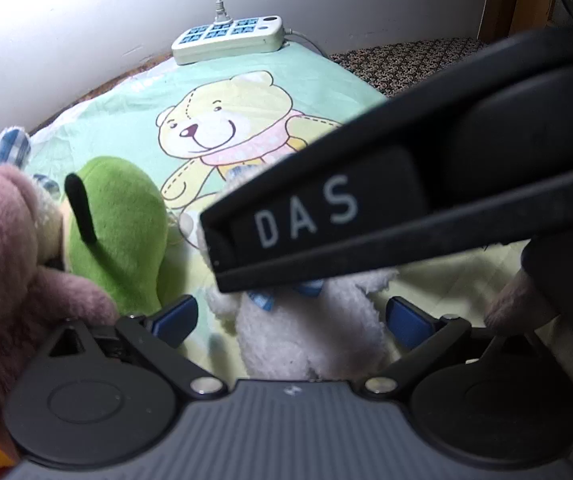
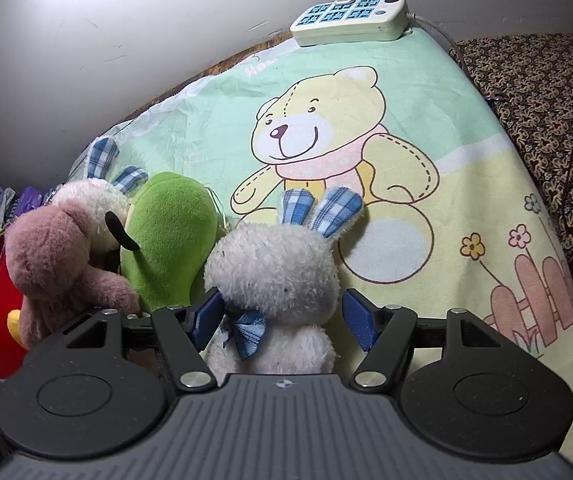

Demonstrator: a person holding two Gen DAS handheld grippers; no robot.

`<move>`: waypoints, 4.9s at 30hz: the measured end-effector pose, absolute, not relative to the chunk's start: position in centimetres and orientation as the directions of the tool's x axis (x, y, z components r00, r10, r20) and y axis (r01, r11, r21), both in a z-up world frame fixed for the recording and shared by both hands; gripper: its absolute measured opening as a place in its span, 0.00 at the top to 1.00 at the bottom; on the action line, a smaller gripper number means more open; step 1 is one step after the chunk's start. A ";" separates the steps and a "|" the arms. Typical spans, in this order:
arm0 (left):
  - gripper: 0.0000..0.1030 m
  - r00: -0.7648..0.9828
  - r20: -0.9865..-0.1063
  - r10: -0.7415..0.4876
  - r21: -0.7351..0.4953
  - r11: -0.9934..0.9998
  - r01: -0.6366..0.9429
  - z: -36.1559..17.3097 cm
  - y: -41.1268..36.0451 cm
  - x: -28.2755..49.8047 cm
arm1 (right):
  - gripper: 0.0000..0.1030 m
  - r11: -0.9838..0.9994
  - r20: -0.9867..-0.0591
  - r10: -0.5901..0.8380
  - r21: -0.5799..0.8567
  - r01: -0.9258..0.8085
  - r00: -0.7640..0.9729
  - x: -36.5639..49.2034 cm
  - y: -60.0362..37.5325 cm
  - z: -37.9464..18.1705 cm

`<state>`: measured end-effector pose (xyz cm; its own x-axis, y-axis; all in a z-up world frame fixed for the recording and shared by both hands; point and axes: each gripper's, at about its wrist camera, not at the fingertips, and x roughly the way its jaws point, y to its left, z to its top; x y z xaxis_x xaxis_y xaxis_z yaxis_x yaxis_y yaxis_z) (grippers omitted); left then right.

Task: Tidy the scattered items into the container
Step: 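Close the right tool on the grey bunny and lift it, then carry the held bunny with the right tool over the red box, then lower the bunny into the red box and open the right tool, then move the right tool back to the pink-brown teddy bear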

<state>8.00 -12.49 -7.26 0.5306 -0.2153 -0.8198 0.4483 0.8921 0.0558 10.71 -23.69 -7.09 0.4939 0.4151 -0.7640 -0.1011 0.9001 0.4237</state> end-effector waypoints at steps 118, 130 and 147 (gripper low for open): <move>0.31 0.713 -0.700 -0.029 0.047 0.995 0.086 3.0 27.2 -3.5 | 0.66 0.721 -0.591 0.693 0.559 -0.409 0.413 5.3 10.8 3.4; 0.25 0.648 -0.757 -0.086 0.069 0.975 0.210 3.0 22.6 -1.0 | 0.65 0.833 -0.605 0.547 0.463 -0.304 0.578 1.7 4.3 3.7; 0.22 0.653 -0.750 -0.106 0.106 0.955 0.277 4.9 12.9 0.3 | 0.65 0.878 -0.572 0.413 0.457 -0.143 0.708 -1.7 -8.9 3.7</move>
